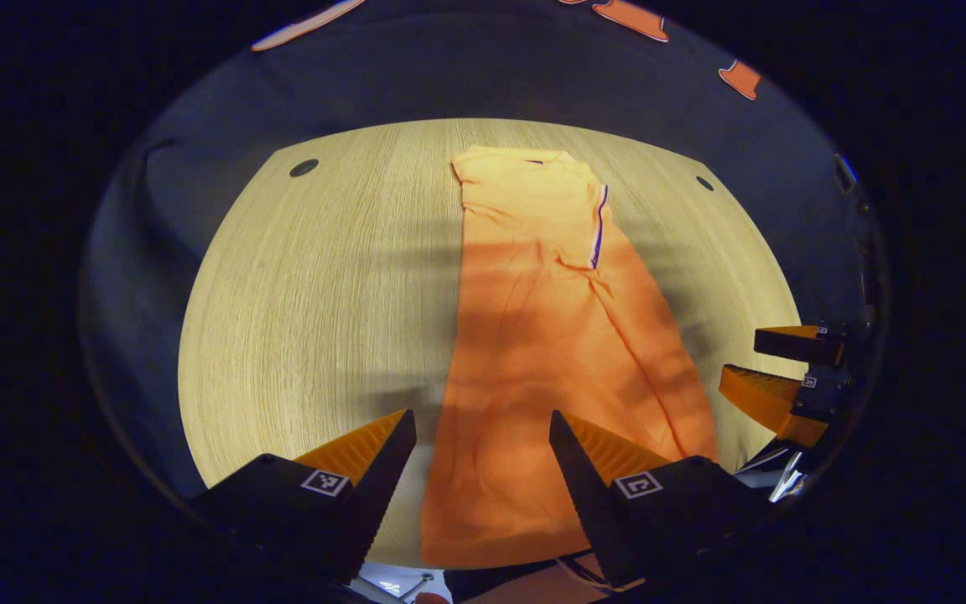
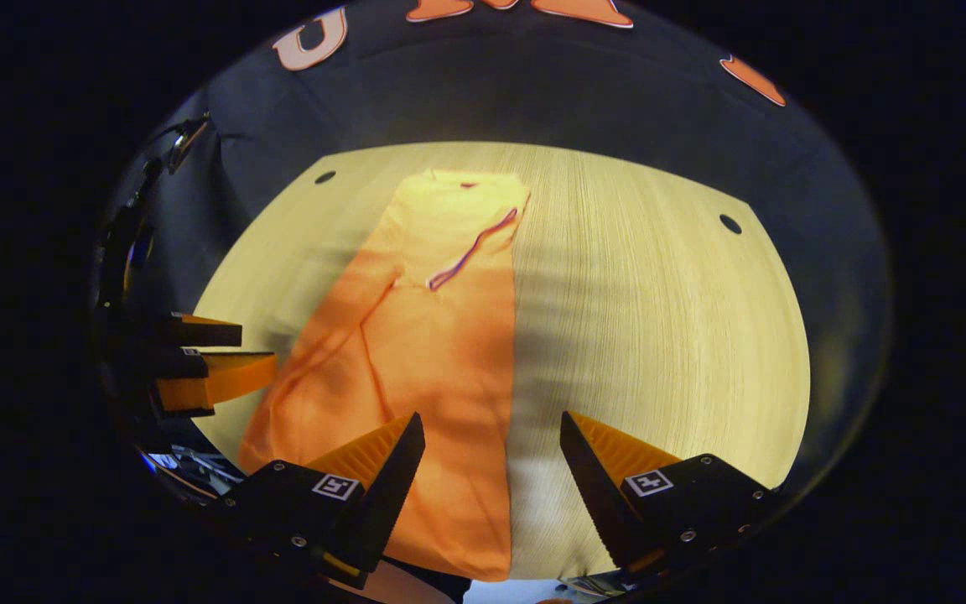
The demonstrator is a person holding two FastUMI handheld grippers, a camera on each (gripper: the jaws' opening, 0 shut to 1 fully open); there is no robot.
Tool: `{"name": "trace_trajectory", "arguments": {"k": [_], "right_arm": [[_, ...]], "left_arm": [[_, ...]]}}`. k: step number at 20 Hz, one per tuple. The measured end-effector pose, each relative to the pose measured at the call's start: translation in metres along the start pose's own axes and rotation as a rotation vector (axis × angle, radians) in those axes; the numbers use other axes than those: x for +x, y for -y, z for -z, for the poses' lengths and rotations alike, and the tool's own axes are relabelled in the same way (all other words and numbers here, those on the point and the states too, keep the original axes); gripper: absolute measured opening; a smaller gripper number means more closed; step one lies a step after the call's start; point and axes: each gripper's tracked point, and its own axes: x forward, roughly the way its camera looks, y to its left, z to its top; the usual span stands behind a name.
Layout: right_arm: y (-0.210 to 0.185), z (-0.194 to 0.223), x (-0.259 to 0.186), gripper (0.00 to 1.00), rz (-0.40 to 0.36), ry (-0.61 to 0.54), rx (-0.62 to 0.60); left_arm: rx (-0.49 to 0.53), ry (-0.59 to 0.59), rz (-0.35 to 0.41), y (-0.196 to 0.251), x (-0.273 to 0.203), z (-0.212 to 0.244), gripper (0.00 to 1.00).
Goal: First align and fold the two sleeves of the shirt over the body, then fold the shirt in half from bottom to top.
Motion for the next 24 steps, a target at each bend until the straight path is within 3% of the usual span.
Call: {"name": "trace_trajectory", "arguments": {"k": [8, 13, 20, 24], "right_arm": [[-0.011, 0.099, -0.005, 0.99, 0.008, -0.223, -0.051], [-0.019, 0.151, 0.001, 1.00, 0.016, -0.340, 0.010], [-0.022, 0.158, 0.008, 1.00, 0.045, -0.369, 0.057], [-0.022, 0.162, 0.007, 1.00, 0.059, -0.368, 0.105]], "left_arm": [[-0.019, -0.152, -0.030, -0.011, -0.004, 0.102, 0.99], [-0.023, -0.226, -0.056, -0.022, -0.002, 0.141, 0.99], [0.009, -0.271, -0.084, -0.009, 0.013, 0.159, 0.99], [-0.033, -0.285, -0.092, -0.011, 0.011, 0.161, 0.99]]}}
